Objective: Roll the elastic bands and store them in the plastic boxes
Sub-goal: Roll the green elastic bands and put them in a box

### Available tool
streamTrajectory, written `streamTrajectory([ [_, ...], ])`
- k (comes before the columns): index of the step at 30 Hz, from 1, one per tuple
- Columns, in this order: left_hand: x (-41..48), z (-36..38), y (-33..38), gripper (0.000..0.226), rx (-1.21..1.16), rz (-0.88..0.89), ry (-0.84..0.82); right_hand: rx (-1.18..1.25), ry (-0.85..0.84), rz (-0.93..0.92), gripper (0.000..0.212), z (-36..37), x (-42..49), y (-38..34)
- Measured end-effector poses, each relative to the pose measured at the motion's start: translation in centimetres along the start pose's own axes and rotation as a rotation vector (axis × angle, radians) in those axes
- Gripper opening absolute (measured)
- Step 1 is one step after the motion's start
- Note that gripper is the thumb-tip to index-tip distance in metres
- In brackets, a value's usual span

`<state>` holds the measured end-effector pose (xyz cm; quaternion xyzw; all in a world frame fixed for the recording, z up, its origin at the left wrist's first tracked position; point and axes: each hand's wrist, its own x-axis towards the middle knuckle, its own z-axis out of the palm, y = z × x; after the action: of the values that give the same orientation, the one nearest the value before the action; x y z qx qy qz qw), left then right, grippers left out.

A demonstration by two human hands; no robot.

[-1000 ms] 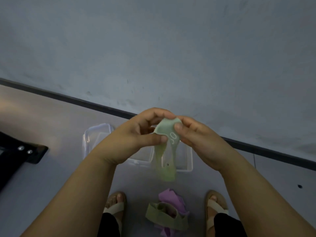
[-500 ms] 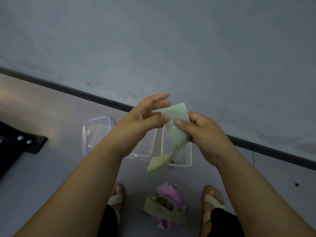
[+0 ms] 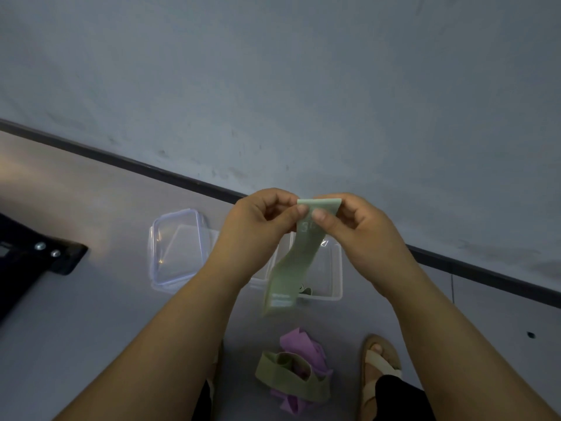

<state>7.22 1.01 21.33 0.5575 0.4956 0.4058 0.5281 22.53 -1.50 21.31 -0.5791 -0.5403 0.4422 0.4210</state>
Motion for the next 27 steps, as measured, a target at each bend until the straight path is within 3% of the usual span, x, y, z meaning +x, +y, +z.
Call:
streamTrajectory([
  [6,0.0,0.0,0.3,0.003,0.011,0.029,-0.030,0.104,0.089,-0.053,0.010,-0.2,0.4,-0.3],
  [14,0.1,0.0,0.6,0.011,-0.001,0.054,-0.049,0.052,0.017,-0.058,0.009,-0.7,0.4,-0.7],
  [19,0.0,0.2,0.9,0.010,-0.111,-0.007,-0.126,0.154,-0.027,-0.006,0.012,-1.4,0.5,-0.7],
  [24,0.2,0.1,1.2,0.015,-0.321,-0.085,-0.152,0.450,-0.147,0.126,0.017,-1.6,0.7,-1.0],
  [27,0.2,0.0,1.3,0.017,-0.373,-0.120,-0.184,0.455,-0.152,0.116,0.021,-1.6,0.7,-1.0],
])
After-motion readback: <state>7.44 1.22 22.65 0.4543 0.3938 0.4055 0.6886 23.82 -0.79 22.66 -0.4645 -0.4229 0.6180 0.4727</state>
